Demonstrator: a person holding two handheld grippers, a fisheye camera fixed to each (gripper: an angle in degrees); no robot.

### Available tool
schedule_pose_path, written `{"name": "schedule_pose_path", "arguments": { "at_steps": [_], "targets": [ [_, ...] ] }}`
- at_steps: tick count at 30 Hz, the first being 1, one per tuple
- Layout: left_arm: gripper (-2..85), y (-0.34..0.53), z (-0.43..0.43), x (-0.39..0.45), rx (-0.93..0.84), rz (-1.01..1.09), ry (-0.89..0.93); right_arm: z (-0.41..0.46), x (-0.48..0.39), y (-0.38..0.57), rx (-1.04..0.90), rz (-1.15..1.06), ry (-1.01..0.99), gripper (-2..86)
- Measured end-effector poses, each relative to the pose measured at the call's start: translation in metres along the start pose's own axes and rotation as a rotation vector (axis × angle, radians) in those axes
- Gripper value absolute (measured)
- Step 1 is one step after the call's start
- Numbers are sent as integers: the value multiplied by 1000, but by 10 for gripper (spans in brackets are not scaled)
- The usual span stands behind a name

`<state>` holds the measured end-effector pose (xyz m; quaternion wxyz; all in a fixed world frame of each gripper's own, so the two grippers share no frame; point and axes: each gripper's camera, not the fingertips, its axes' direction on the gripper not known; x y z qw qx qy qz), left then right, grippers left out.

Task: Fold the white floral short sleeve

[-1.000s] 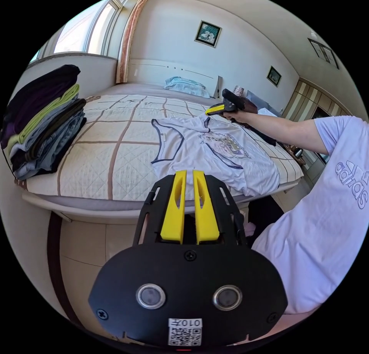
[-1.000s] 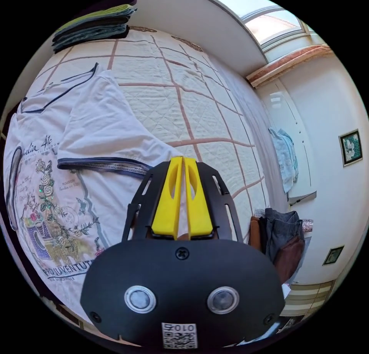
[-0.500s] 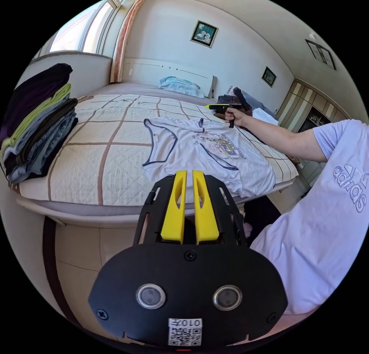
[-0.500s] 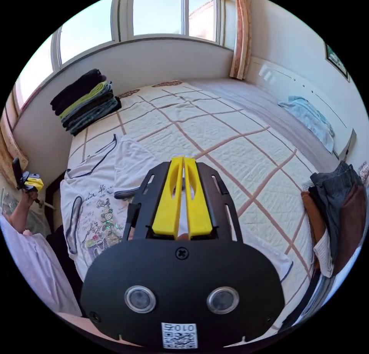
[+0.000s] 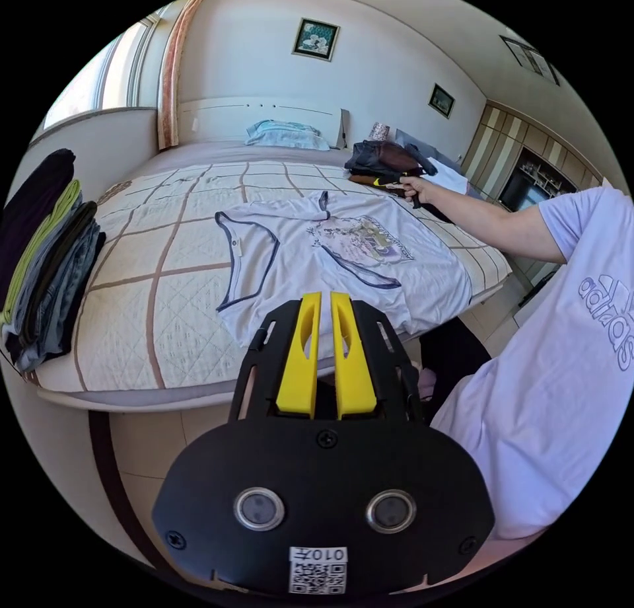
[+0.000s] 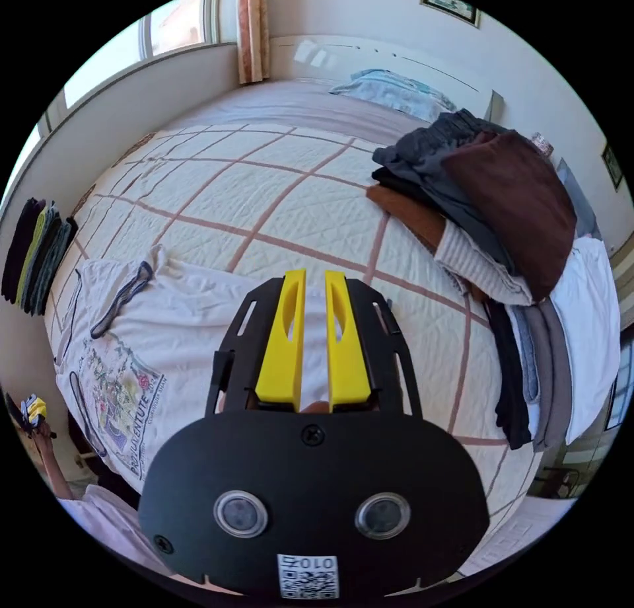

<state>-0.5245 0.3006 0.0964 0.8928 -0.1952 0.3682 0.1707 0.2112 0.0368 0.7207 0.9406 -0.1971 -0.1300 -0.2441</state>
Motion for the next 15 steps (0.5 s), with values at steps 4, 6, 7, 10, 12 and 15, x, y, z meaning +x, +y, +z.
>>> {"name": "schedule_pose_path", "arguments": {
  "at_steps": [4, 6, 7, 10, 12, 15],
  "targets": [
    [10, 8, 6, -3, -11, -72, 36, 11, 21, 10, -17, -155, 27, 51],
    [10, 11, 8, -4, -21, -108, 54, 19, 16, 9, -32, -236, 45, 60],
    [10, 11, 7, -4, -24, -110, 55, 23, 13, 7, -46, -274, 67, 64],
    [9, 6, 4, 1, -60, -94, 18, 33, 4, 4, -62, -355, 114, 68],
    [7, 3, 0, 6, -85, -72, -15, 38, -1, 2, -72, -387, 137, 68],
    [6, 1, -4, 7, -108, -70, -35, 38, -9, 1, -47, -443, 209, 64]
  ]
}}
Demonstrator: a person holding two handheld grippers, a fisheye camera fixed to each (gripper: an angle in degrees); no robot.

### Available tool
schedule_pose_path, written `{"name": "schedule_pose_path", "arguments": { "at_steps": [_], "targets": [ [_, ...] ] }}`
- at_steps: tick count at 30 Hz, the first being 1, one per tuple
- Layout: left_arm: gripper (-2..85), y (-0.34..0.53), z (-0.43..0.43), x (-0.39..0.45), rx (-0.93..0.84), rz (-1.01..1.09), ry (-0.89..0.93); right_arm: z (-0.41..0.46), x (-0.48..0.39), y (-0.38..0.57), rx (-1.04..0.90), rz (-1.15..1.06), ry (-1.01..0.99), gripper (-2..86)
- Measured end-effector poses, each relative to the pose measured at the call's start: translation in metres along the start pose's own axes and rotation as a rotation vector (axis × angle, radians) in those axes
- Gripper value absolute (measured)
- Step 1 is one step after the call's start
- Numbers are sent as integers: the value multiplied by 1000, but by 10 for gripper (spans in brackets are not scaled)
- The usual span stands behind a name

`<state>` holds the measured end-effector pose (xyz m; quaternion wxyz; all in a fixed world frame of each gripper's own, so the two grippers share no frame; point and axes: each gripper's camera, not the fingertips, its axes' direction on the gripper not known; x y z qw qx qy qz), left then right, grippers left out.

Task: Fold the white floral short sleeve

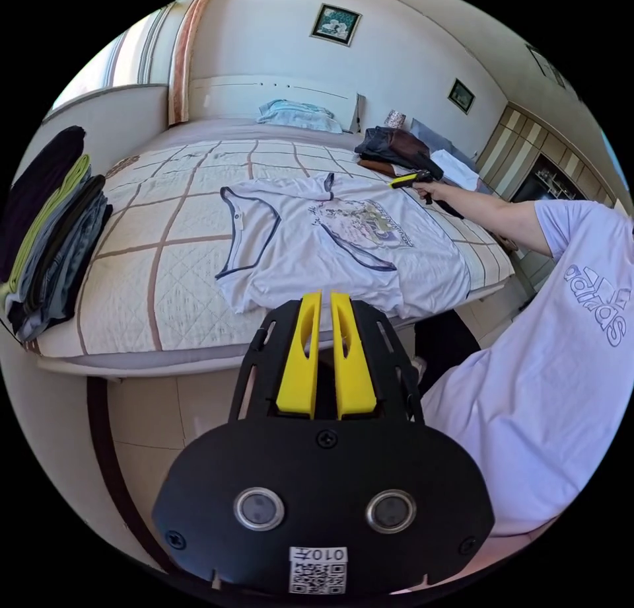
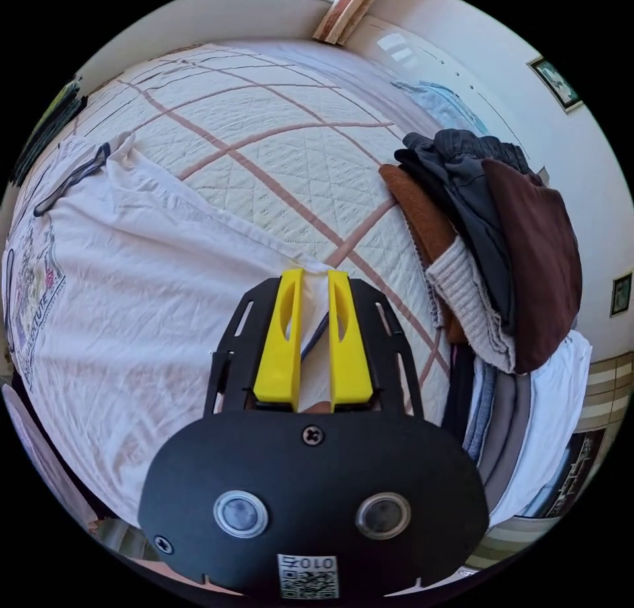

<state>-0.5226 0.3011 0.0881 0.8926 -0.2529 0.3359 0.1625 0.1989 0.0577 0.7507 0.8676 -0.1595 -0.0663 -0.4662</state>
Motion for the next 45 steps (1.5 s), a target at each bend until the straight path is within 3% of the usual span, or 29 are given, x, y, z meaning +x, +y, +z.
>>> {"name": "schedule_pose_path", "arguments": {
  "at_steps": [5, 11, 16, 20, 24, 26, 30, 32, 35, 37, 40, 45],
  "targets": [
    [6, -3, 0, 2, -23, 4, -7, -1, -4, 5, 22, -41, 41, 31],
    [8, -16, 6, 4, -13, 34, 7, -3, 58, 5, -77, 331, -199, 21],
    [11, -24, 9, 1, -2, 51, -14, -52, 56, 12, 30, 322, -38, 21],
    [18, -30, 15, -13, 30, 18, 16, -103, 27, 8, 199, 187, -162, 29],
    [27, -32, 18, -16, 59, 25, 21, -92, -19, -7, 75, 82, -292, 61],
    [33, -29, 17, -19, 54, 35, 9, -69, -29, -10, -49, 92, -252, 66],
    [55, -13, 7, -44, 39, -46, -74, -105, -2, 3, 83, 390, -227, 60],
    [65, -4, 2, -63, 54, -124, -113, -144, -4, 8, 213, 437, -215, 58],
    [83, 5, -2, -100, 73, -247, -128, -207, -51, 3, 302, 297, -382, 60],
    [88, 5, -3, -121, 108, -290, -90, -260, -136, 7, 387, 114, -481, 58],
    [91, 4, 1, -155, 143, -351, -26, -308, -270, 17, 423, -106, -493, 63],
    [88, 1, 30, -198, 61, -407, 111, -349, -415, 15, 407, -278, -591, 72]
  ]
}}
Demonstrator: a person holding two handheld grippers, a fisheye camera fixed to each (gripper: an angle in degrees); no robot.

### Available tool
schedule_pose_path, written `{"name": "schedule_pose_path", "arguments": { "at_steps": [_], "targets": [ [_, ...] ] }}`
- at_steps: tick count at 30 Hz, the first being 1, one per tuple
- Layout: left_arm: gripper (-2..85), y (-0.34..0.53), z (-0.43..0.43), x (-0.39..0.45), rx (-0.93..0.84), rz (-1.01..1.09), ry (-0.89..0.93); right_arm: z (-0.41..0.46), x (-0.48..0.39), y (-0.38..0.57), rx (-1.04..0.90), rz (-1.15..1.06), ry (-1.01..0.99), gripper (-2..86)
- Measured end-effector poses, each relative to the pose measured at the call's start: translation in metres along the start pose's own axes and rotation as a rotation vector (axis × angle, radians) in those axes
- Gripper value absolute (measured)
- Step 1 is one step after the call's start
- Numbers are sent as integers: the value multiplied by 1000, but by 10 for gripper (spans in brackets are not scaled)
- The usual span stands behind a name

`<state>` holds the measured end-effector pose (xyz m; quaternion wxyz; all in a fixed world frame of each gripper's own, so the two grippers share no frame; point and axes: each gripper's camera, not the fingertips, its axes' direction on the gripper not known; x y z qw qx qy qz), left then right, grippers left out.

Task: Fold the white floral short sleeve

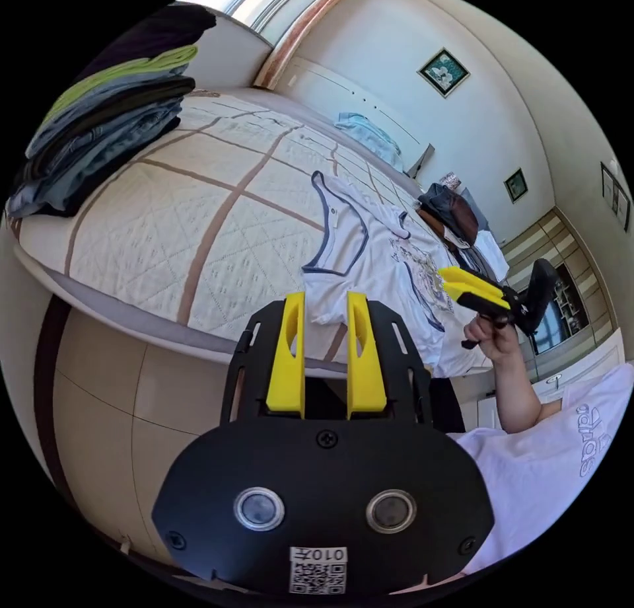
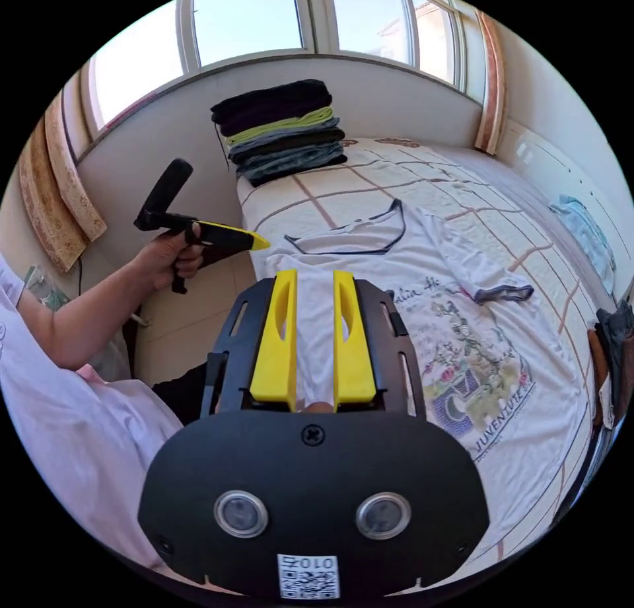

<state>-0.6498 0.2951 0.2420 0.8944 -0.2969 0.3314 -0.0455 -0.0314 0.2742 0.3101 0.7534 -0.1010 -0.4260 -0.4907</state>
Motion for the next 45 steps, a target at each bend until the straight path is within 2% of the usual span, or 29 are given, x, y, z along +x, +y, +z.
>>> {"name": "schedule_pose_path", "arguments": {
  "at_steps": [6, 11, 14, 18, 20, 22, 25, 30, 35, 38, 43, 45],
  "targets": [
    [51, -5, 8, -33, 32, -54, 224, 44, -85, -43, -91, -210, 215, 76],
    [11, -10, 8, -44, 42, -60, 277, 54, -81, -64, -105, -119, 233, 74],
    [7, -8, 3, -54, 80, -103, 348, 51, -80, -75, -76, -142, 283, 70],
    [23, -5, 2, -63, 96, -132, 300, 22, -26, -114, 37, -104, 343, 65],
    [41, -2, 6, -66, 85, -144, 297, 24, 11, -143, -40, -148, 349, 70],
    [59, 0, 12, -64, 58, -158, 280, 36, 61, -187, -174, -221, 262, 79],
    [75, 4, 20, -57, 62, -168, 270, 65, 118, -237, -316, -214, 221, 79],
    [69, -1, 25, -34, 27, -127, 200, 116, 169, -298, -358, -108, 188, 76],
    [30, 2, 38, -13, 16, -104, 176, 178, 178, -328, -478, -135, 241, 63],
    [10, 4, 43, 10, 6, -47, 131, 191, 187, -334, -525, -149, 263, 40],
    [1, 8, 41, 54, 5, 95, 109, 148, 229, -329, -453, -99, 167, 28],
    [0, 8, 34, 91, 17, 217, 112, 124, 248, -324, -430, -109, 125, 27]
  ]
}}
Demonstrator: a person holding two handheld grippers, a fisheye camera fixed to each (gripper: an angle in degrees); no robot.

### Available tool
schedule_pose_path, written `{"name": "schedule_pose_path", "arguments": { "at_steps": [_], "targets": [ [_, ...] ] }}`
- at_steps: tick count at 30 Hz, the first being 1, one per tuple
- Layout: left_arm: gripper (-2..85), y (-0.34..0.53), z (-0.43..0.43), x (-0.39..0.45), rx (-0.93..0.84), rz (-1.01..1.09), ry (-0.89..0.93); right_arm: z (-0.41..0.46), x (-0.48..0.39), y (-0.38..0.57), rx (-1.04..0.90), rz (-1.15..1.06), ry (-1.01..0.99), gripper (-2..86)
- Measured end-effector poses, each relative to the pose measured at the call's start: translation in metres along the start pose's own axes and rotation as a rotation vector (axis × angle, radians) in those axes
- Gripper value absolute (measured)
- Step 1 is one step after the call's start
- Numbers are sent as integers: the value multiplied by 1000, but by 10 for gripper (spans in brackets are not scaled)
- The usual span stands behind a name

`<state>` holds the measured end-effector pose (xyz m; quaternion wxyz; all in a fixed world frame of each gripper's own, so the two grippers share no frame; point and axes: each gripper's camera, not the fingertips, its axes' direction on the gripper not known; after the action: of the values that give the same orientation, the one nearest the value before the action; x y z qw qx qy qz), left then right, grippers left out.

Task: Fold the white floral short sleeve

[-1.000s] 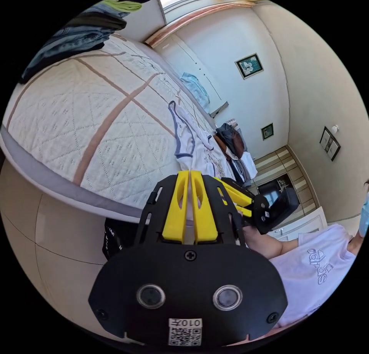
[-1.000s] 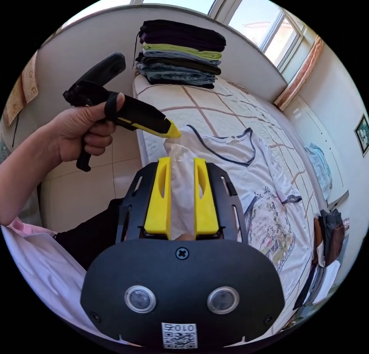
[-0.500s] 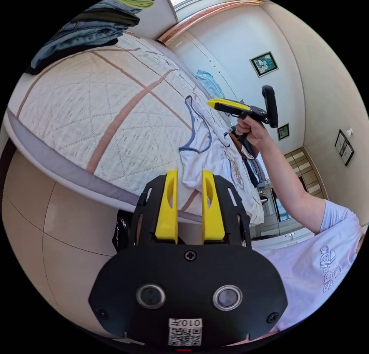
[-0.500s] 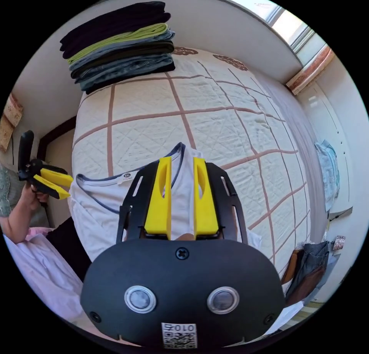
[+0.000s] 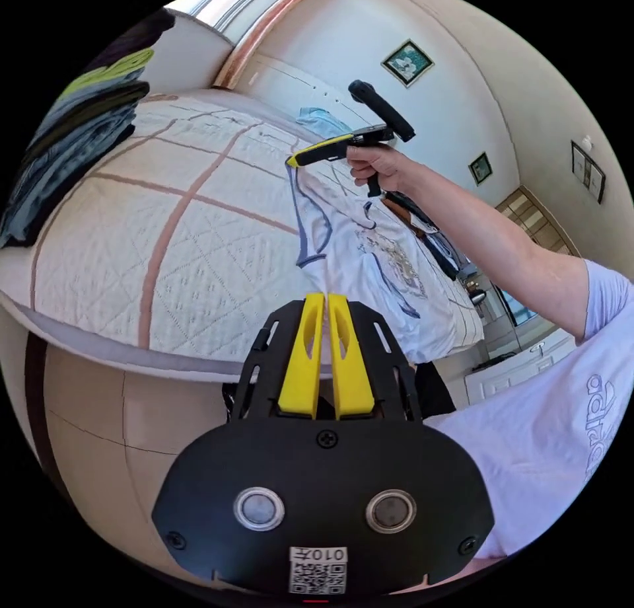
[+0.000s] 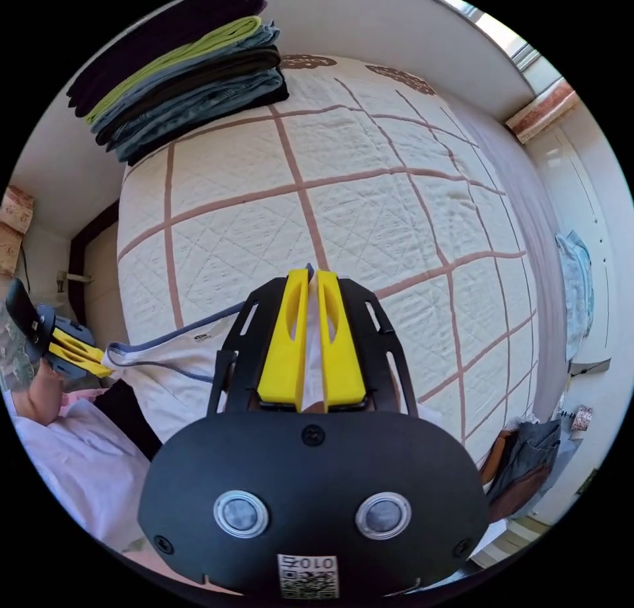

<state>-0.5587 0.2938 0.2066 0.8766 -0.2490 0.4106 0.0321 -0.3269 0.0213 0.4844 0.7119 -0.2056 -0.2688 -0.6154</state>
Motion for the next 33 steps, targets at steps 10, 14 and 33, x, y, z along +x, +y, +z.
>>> {"name": "schedule_pose_path", "arguments": {
  "at_steps": [10, 14, 33],
  "targets": [
    [-2, -42, 42, 228, -32, 491, -83, -63, 143, 184, 157, 56, -197, 22],
    [-2, -44, 114, 299, -123, 594, -66, -27, 184, 264, 110, 175, -230, 21],
    [-1, -20, 291, 443, -383, 749, -207, 96, 205, 396, 49, 245, -184, 20]
  ]
}}
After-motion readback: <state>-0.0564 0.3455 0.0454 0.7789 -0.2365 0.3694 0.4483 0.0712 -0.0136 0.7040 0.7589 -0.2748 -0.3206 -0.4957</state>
